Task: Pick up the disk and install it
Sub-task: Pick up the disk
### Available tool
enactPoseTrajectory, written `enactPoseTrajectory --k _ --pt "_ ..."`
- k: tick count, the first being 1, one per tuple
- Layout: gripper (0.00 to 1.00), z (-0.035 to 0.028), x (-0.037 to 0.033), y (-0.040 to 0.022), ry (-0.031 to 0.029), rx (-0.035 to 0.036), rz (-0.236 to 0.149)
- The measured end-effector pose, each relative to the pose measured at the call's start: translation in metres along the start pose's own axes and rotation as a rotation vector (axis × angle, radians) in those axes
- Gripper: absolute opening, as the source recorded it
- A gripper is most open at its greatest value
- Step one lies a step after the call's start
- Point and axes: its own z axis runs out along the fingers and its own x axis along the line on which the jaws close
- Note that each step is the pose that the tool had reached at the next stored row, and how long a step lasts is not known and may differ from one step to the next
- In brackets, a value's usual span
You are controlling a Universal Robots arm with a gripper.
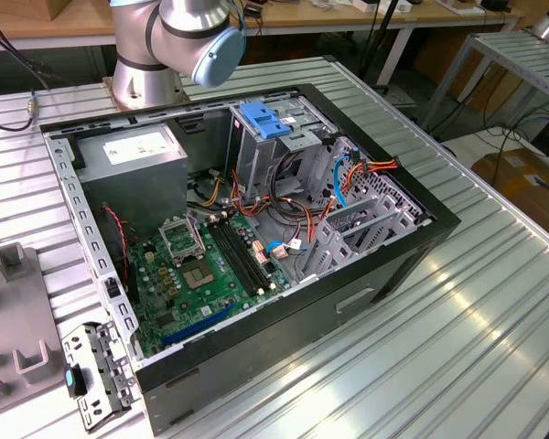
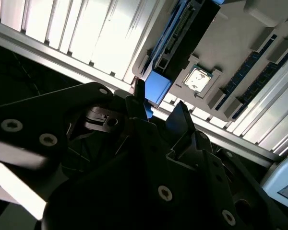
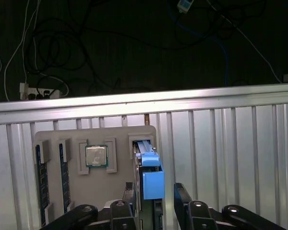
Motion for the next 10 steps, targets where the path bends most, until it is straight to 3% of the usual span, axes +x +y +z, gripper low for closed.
enactPoseTrajectory --k 2,6,9,10 --pt "0.53 0.0 0.0 0.0 0.0 0.0 0.0" --pt "0.53 0.0003 0.0 0.0 0.0001 -0.0003 -0.002" --pt "0.53 0.0026 0.0001 0.0001 0.0029 -0.0172 -0.002" --pt "0.53 0.0035 0.0001 0.0001 0.0047 -0.0198 -0.002"
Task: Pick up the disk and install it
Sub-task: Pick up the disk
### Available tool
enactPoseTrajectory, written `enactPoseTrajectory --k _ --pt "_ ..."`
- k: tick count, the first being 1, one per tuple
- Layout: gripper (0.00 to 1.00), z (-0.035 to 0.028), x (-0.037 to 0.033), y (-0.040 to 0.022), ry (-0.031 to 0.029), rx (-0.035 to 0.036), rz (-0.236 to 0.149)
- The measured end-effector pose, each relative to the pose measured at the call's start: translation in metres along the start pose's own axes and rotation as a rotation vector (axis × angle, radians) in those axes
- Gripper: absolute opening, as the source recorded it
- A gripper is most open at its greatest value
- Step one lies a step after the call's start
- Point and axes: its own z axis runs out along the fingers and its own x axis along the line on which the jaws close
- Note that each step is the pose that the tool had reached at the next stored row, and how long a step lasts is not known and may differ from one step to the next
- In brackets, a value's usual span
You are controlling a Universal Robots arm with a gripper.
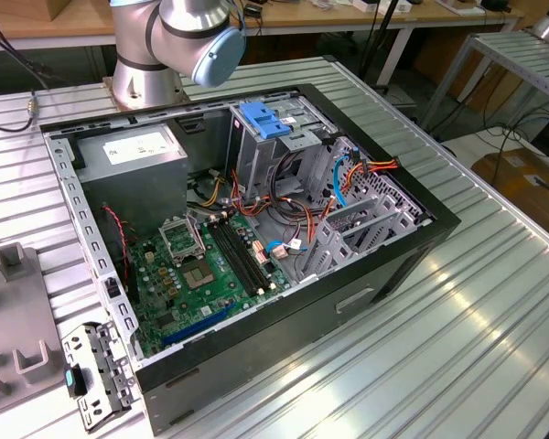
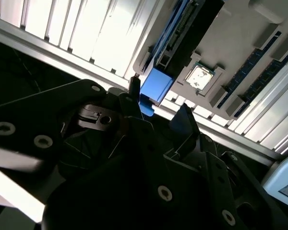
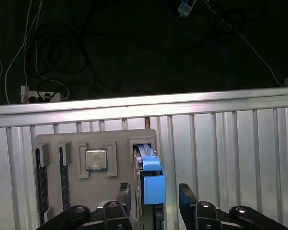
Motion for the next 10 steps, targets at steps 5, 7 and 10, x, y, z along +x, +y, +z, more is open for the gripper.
enactPoseTrajectory --k 5,7,10 --pt "0.53 0.0087 0.0001 -0.0034 0.0053 -0.0048 0.0" --pt "0.53 0.0122 0.0001 -0.0044 0.0088 -0.0092 0.0" --pt "0.53 0.0155 0.0003 -0.0047 0.0177 -0.0136 0.0"
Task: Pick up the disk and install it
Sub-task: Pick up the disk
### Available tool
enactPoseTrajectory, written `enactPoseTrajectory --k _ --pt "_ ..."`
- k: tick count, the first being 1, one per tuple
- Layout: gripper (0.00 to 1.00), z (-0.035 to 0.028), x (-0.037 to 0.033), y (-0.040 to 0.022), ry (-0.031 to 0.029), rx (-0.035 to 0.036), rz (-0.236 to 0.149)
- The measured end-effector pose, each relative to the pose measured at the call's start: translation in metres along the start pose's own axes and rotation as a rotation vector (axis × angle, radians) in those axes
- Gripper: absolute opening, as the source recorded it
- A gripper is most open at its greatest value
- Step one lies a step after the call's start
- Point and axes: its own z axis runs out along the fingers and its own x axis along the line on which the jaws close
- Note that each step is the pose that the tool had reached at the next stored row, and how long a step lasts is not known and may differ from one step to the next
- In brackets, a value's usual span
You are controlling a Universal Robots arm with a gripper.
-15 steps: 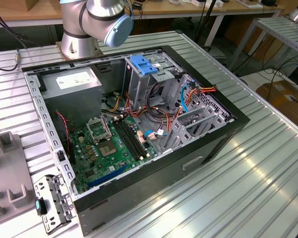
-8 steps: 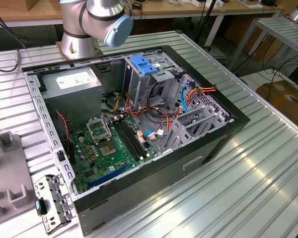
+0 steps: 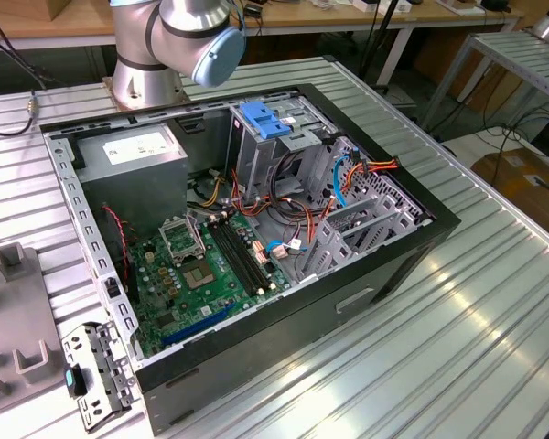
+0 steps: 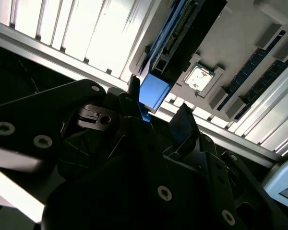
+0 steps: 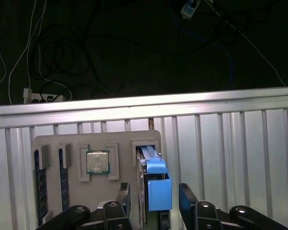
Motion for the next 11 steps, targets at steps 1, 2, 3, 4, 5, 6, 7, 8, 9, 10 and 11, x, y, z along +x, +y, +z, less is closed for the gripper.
enactPoseTrajectory --k 1,2,3,4,5,6,7,8,9,10,11 --pt "0.53 0.002 0.0 0.0 0.0071 0.0006 0.0" --pt "0.53 0.004 -0.0002 0.0 0.0141 0.001 0.0" --pt "0.53 0.0053 -0.0006 0.0001 0.0184 0.0014 0.0" --pt "0.53 0.0068 -0.0013 0.0001 0.0211 0.0015 0.0" --pt "0.53 0.009 -0.0018 0.0002 0.0212 0.0017 0.0" --pt "0.53 0.0116 -0.0024 0.0002 0.0212 0.0017 0.0" --pt "0.53 0.0145 -0.0029 0.0002 0.0212 0.0018 0.0" --pt "0.53 0.0163 -0.0031 0.0002 0.0213 0.0017 0.0" --pt "0.53 0.018 -0.0031 0.0002 0.0213 0.0017 0.0" --pt "0.53 0.0207 -0.0032 0.0004 0.0213 0.0016 0.0" --pt "0.53 0.0226 -0.0032 0.0006 0.0213 0.0016 0.0"
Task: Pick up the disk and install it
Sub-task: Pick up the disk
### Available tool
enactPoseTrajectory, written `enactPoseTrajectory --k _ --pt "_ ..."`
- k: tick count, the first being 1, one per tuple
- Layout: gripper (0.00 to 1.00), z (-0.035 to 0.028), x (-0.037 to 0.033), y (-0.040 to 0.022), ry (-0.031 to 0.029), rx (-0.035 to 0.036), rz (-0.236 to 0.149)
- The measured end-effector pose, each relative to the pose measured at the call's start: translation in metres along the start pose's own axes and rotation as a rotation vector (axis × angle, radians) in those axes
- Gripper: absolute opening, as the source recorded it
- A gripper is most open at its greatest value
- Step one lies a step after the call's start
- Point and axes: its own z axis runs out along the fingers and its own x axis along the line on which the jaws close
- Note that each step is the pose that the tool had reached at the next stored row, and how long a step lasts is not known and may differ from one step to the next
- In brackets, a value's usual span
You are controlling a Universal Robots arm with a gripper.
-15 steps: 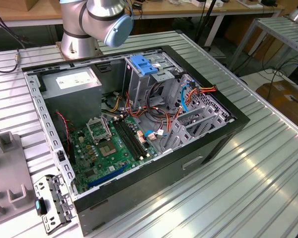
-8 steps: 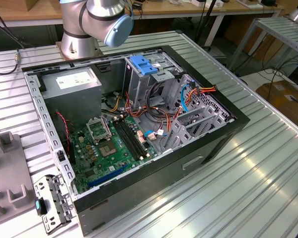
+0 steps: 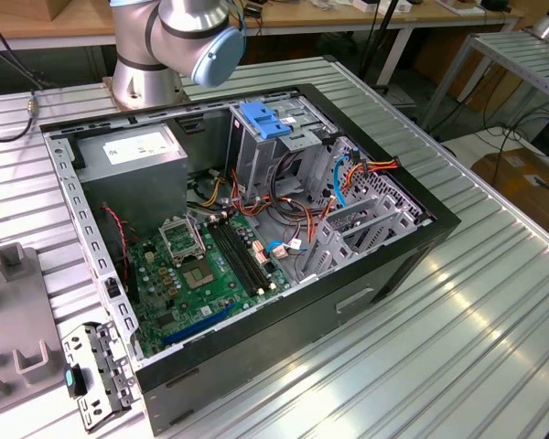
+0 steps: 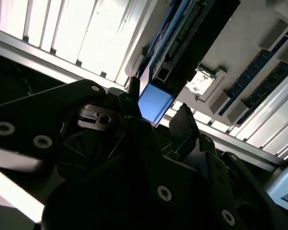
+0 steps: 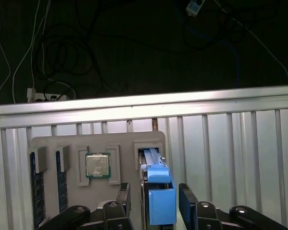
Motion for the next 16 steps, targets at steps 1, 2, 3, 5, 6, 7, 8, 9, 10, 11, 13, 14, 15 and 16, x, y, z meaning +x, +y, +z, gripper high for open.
enactPoseTrajectory --k 1,2,3,5,6,7,8,9,10,11,13,14,15,16 --pt "0.53 0.0026 -0.0001 0.0 0.0 0.0 0.0" --pt "0.53 0.0043 -0.0002 0.0001 0.0 0.0 0.0" --pt "0.53 0.0067 -0.0011 0.0002 0.0 0.0 0.0" --pt "0.53 0.0078 -0.0015 0.0001 0.0005 0.0002 0.0" --pt "0.53 0.0081 -0.0014 0.0002 0.0005 0.0005 0.0" --pt "0.53 0.0088 -0.0014 0.0001 0.0004 0.0009 0.0" --pt "0.53 0.0103 -0.0015 0.0002 0.0004 0.001 0.0" --pt "0.53 0.0113 -0.0015 0.0002 0.0004 0.001 0.0" --pt "0.53 0.0123 -0.0018 0.0002 0.0005 0.0009 0.0" --pt "0.53 0.0129 -0.002 0.0002 0.0005 0.001 0.0" --pt "0.53 0.0143 -0.0032 0.0003 0.0004 0.0012 0.0" --pt "0.53 0.0146 -0.0036 0.0003 0.0004 0.0011 0.0" --pt "0.53 0.015 -0.0039 0.0004 0.0004 0.0011 0.0" --pt "0.53 0.0155 -0.004 0.0003 0.0004 0.001 0.0"
